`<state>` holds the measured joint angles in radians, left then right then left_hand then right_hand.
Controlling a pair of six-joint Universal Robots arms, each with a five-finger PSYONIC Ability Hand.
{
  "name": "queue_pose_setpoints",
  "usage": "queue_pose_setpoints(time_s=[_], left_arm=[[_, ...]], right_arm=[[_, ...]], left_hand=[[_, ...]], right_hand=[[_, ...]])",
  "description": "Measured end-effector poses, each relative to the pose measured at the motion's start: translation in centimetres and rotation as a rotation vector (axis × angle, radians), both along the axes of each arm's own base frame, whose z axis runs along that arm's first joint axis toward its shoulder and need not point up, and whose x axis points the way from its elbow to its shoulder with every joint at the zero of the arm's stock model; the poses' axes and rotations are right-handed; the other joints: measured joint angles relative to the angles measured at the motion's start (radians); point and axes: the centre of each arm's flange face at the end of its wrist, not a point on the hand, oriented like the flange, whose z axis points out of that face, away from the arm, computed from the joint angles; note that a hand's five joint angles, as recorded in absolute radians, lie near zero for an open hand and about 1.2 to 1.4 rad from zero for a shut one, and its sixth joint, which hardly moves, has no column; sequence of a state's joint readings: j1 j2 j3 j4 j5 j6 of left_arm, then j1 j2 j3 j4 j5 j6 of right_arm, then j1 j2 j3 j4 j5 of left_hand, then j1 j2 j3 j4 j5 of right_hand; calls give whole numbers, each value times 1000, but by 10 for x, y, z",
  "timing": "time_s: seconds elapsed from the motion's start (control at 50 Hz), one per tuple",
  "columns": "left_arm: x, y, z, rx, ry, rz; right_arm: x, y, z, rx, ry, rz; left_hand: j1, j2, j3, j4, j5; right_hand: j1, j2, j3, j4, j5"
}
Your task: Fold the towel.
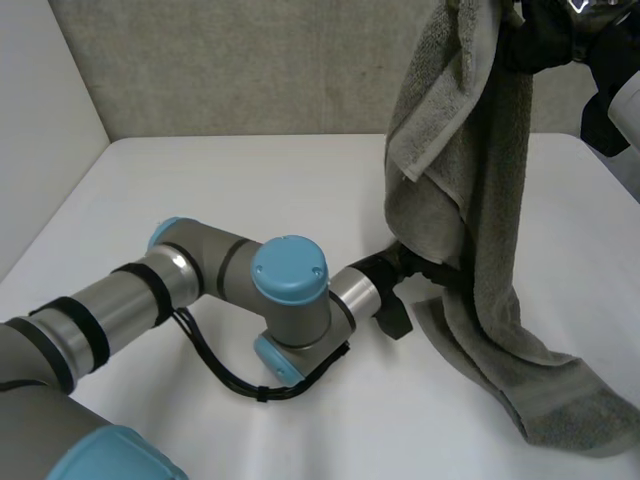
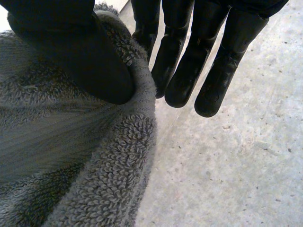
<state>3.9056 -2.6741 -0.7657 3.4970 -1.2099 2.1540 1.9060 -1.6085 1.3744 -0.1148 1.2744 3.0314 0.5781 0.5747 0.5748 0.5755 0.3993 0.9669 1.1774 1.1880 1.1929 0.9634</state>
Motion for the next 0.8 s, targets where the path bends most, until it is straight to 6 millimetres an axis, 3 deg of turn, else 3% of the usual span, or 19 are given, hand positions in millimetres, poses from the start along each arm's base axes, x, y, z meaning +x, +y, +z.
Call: queue_pose_setpoints(time_s=[0.12, 0.24, 0.36, 0.48, 0.54, 0.56, 0.66, 0.76, 0.8], left_arm=[[-6, 3, -1, 1, 17, -15], [-4, -3, 5, -15, 25, 8], [38, -57, 54, -136, 22, 204], [91, -88, 122, -388, -59, 372], [111, -91, 152, -491, -99, 428], [124, -91, 172, -551, -127, 461], [155, -85, 217, -681, -220, 530], [171, -71, 235, -770, -351, 550], [177, -60, 233, -816, -470, 537]], right_arm=[[-2, -2, -3, 6, 3, -7], [-4, -4, -1, 1, 1, -14], [-5, -5, 1, -6, -4, -22], [-6, -7, 2, -4, -18, -32], [-6, -8, 3, 1, -36, -34], [-7, -9, 4, 6, -57, -36], [-11, -16, 5, 24, -135, -36], [-14, -27, -2, 65, -175, -38], [-15, -42, -23, 144, -186, -43]], left_hand=[[512, 514, 512, 514, 512], [558, 597, 593, 596, 588], [584, 633, 631, 635, 617], [585, 636, 635, 639, 621], [583, 636, 636, 639, 621], [583, 637, 637, 640, 621], [583, 637, 637, 641, 623], [583, 637, 637, 641, 623], [583, 637, 637, 641, 623]], right_hand=[[0, 0, 0, 0, 0], [0, 0, 0, 0, 0], [0, 0, 1, 0, 0], [0, 0, 1, 0, 0], [0, 0, 1, 0, 0], [0, 0, 1, 0, 0], [0, 0, 1, 0, 0], [0, 0, 1, 0, 0], [0, 0, 1, 0, 0]])
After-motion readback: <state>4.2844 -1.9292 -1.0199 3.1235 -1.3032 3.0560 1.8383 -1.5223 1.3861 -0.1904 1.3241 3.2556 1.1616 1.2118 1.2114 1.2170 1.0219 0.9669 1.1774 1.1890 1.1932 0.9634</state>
